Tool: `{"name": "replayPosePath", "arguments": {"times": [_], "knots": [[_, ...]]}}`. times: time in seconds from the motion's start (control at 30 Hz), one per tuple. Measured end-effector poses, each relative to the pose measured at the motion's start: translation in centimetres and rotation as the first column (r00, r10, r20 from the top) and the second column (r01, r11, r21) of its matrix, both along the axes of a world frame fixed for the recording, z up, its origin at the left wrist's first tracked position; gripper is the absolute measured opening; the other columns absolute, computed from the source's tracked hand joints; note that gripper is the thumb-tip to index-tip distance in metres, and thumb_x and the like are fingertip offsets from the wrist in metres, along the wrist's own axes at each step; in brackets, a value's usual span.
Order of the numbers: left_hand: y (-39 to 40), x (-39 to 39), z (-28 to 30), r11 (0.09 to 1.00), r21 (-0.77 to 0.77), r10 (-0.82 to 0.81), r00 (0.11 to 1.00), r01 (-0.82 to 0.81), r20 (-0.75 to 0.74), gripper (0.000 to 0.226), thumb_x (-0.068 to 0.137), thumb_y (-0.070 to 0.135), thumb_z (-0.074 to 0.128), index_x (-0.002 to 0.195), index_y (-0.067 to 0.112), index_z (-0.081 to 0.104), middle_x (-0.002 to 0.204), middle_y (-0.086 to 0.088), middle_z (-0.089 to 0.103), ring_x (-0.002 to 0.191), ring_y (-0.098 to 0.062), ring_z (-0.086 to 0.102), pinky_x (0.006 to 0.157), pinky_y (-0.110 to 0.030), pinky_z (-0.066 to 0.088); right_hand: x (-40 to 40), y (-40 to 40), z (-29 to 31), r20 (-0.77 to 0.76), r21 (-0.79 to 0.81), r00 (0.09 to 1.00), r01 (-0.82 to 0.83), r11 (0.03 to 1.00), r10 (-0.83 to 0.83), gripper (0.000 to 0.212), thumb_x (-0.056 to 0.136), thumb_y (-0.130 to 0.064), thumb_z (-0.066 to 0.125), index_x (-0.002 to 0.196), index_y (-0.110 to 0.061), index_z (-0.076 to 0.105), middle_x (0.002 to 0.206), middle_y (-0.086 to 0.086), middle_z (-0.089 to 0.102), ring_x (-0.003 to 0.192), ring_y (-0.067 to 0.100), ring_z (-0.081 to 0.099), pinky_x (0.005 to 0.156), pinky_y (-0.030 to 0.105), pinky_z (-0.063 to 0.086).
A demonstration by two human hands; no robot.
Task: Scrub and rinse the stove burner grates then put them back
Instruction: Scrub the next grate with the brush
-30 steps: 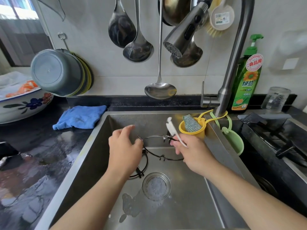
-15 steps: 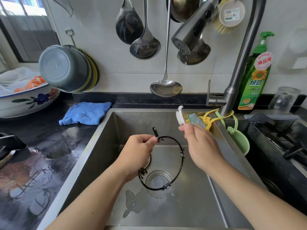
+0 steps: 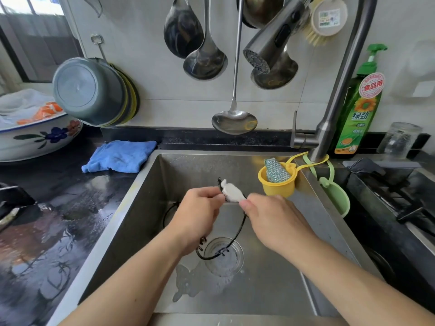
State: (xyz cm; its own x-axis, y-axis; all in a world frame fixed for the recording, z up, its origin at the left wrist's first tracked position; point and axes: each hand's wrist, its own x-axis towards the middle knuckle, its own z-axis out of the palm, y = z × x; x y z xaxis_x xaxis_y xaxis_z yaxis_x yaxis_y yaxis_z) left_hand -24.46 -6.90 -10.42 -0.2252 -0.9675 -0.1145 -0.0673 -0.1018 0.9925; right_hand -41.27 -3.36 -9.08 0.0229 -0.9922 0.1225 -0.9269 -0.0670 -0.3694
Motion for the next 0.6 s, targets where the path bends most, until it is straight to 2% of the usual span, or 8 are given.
{"name": "replayPosePath", "arguments": {"times": [0.1, 0.2, 0.33, 0.4, 0.5, 0.6], "knots": [[0.3, 0.0, 0.2, 1.000, 0.004, -0.022, 1.000, 0.022, -0.012, 0.042, 0.104, 0.009, 0.049, 0.070, 0.023, 0.070, 0.059, 0.005, 0.025, 0.050, -0.011, 0.018, 0.048, -0.026, 0.010, 0.7, -0.1, 0.3, 0.014, -0.043, 1.000, -0.003, 0.999, 0.004, 0.041, 0.105, -0.049, 0.035, 0.076, -0.021, 0.043, 0.070, -0.002, 0.050, 0.070, 0.027, 0.051, 0.057, 0.039, 0.039], [0.6, -0.7, 0.2, 0.998, -0.027, -0.054, 0.998, 0.054, -0.015, 0.032, 0.103, 0.006, 0.047, 0.073, 0.014, 0.055, 0.057, 0.007, 0.026, 0.048, -0.010, 0.019, 0.047, -0.025, 0.010, 0.8, -0.9, 0.9, 0.060, -0.090, 0.997, 0.060, 0.994, -0.054, 0.042, 0.104, -0.050, 0.034, 0.077, -0.020, 0.044, 0.073, -0.001, 0.052, 0.071, 0.025, 0.053, 0.057, 0.036, 0.039], [0.0, 0.1, 0.1, 0.997, -0.052, 0.055, 0.998, -0.056, -0.028, 0.023, 0.102, 0.009, 0.051, 0.090, 0.000, 0.068, 0.057, 0.004, 0.026, 0.051, -0.012, 0.018, 0.051, -0.028, 0.010, 0.6, -0.3, 0.5, 0.056, -0.029, 0.998, 0.039, 0.999, -0.038, 0.045, 0.104, -0.051, 0.036, 0.073, -0.019, 0.045, 0.070, 0.001, 0.053, 0.067, 0.022, 0.052, 0.053, 0.034, 0.035], [0.0, 0.3, 0.2, 0.996, -0.060, 0.062, 0.998, -0.063, -0.033, 0.026, 0.103, 0.011, 0.052, 0.092, 0.007, 0.075, 0.059, 0.003, 0.025, 0.051, -0.012, 0.017, 0.052, -0.030, 0.010, 0.6, 0.2, 0.4, 0.054, 0.005, 0.998, 0.013, 1.000, -0.014, 0.047, 0.104, -0.050, 0.037, 0.072, -0.018, 0.045, 0.067, 0.001, 0.052, 0.064, 0.021, 0.051, 0.052, 0.035, 0.033], [0.1, 0.0, 0.2, 0.998, -0.060, 0.034, 0.999, -0.036, -0.036, 0.038, 0.105, 0.012, 0.049, 0.076, 0.021, 0.073, 0.059, 0.005, 0.025, 0.051, -0.011, 0.018, 0.052, -0.030, 0.010, 0.8, -0.3, 0.6, 0.061, -0.009, 0.998, 0.022, 1.000, -0.021, 0.047, 0.105, -0.049, 0.037, 0.070, -0.018, 0.044, 0.067, 0.001, 0.052, 0.063, 0.020, 0.049, 0.052, 0.035, 0.034], [-0.2, -0.1, 0.0, 0.997, -0.067, 0.040, 0.999, -0.042, -0.024, 0.032, 0.105, 0.012, 0.048, 0.089, 0.018, 0.075, 0.058, 0.007, 0.025, 0.050, -0.010, 0.018, 0.052, -0.031, 0.010, 1.1, -0.6, 0.5, 0.093, -0.020, 0.995, 0.036, 0.999, -0.034, 0.047, 0.105, -0.048, 0.038, 0.069, -0.017, 0.044, 0.066, 0.003, 0.051, 0.061, 0.021, 0.048, 0.051, 0.035, 0.032]]}}
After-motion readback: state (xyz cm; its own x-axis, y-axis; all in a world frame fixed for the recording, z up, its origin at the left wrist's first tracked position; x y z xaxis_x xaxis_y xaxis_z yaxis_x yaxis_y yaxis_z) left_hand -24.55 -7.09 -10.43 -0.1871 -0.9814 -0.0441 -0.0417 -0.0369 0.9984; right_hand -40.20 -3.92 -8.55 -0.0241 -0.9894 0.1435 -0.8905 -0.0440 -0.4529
